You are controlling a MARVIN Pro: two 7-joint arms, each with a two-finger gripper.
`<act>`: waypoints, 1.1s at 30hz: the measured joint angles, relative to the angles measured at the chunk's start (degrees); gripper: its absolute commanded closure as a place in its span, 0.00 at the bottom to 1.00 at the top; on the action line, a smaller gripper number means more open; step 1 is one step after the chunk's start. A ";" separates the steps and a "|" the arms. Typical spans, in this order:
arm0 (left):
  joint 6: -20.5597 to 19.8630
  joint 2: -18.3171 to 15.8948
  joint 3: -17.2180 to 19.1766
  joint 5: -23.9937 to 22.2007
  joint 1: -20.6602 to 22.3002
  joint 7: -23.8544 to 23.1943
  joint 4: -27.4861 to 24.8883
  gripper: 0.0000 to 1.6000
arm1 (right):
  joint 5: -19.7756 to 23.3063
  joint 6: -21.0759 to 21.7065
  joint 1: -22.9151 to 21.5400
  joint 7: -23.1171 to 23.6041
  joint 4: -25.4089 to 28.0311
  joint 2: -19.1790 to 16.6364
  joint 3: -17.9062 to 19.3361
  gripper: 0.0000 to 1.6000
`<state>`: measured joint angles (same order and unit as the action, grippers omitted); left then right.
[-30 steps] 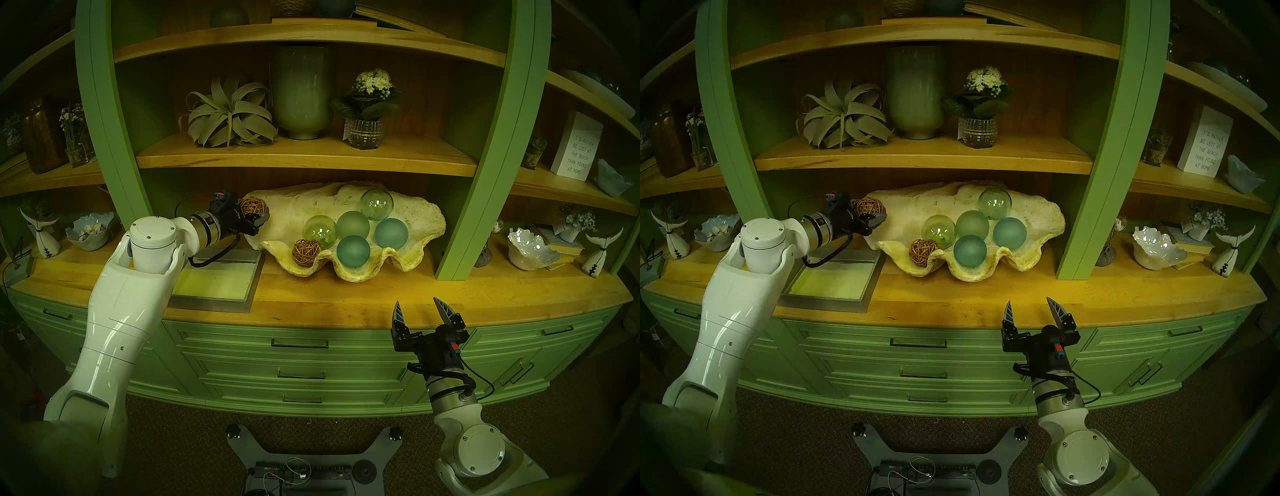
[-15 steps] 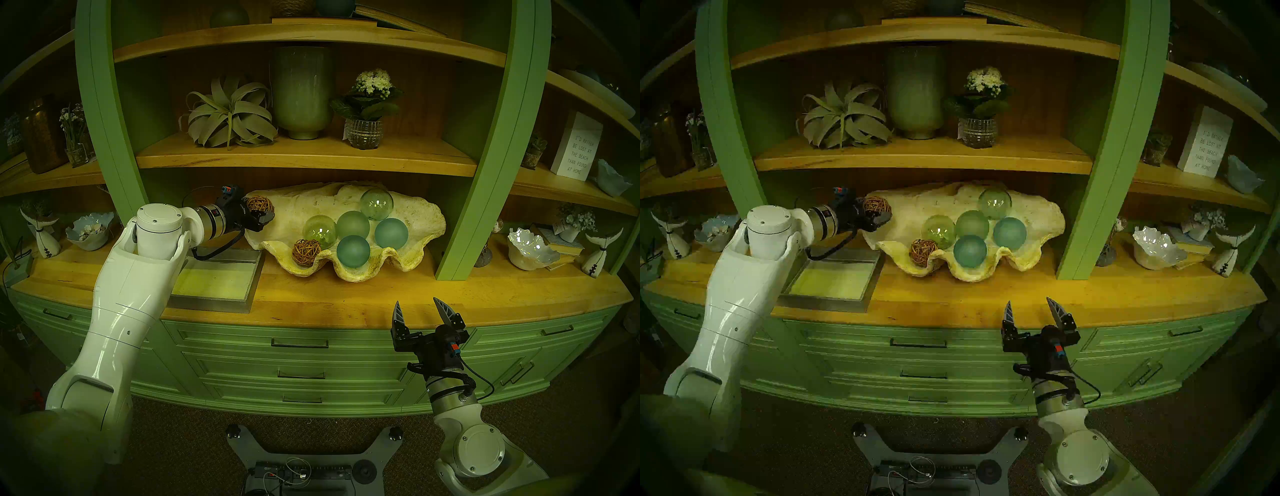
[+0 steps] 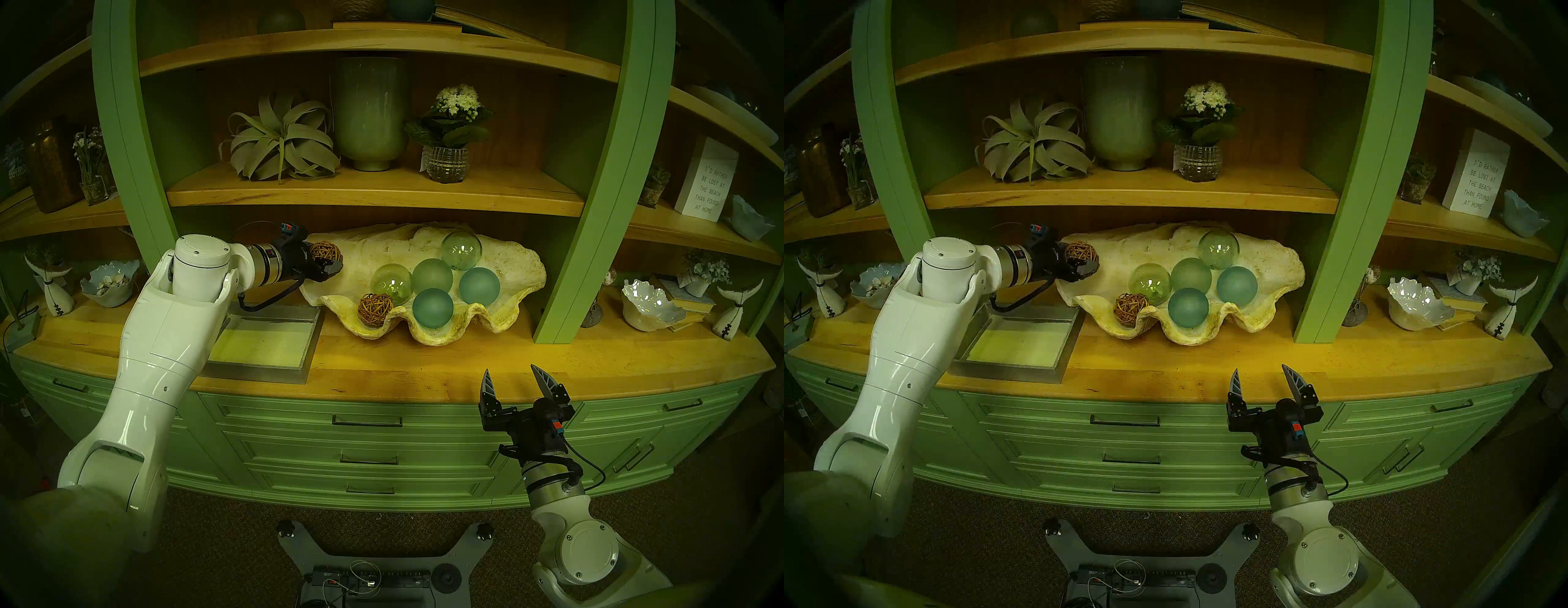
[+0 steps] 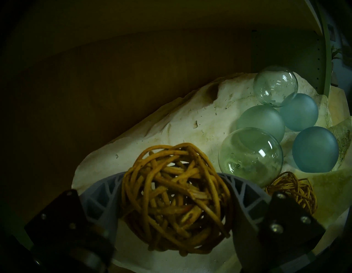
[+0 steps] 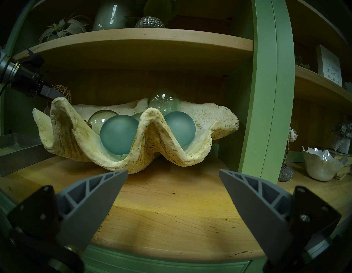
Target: Put wooden balls into bowl
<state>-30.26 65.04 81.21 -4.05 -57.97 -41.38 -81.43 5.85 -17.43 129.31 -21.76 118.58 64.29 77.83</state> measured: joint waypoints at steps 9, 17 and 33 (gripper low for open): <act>0.11 0.50 -0.79 2.10 2.80 -3.78 3.70 0.05 | 0.00 0.00 0.00 -0.02 0.04 -0.02 -0.01 0.00; 0.70 0.56 -1.46 3.95 5.51 -7.59 7.40 0.00 | 0.00 0.00 0.00 -0.04 0.07 -0.04 -0.01 0.00; 3.27 -0.49 -1.42 5.29 9.33 -13.88 10.08 0.00 | 0.02 0.00 0.01 -0.07 0.12 -0.07 -0.02 0.00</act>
<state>-27.00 64.54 79.80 1.24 -48.64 -55.26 -71.35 5.87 -17.43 129.32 -21.83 118.70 64.22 77.81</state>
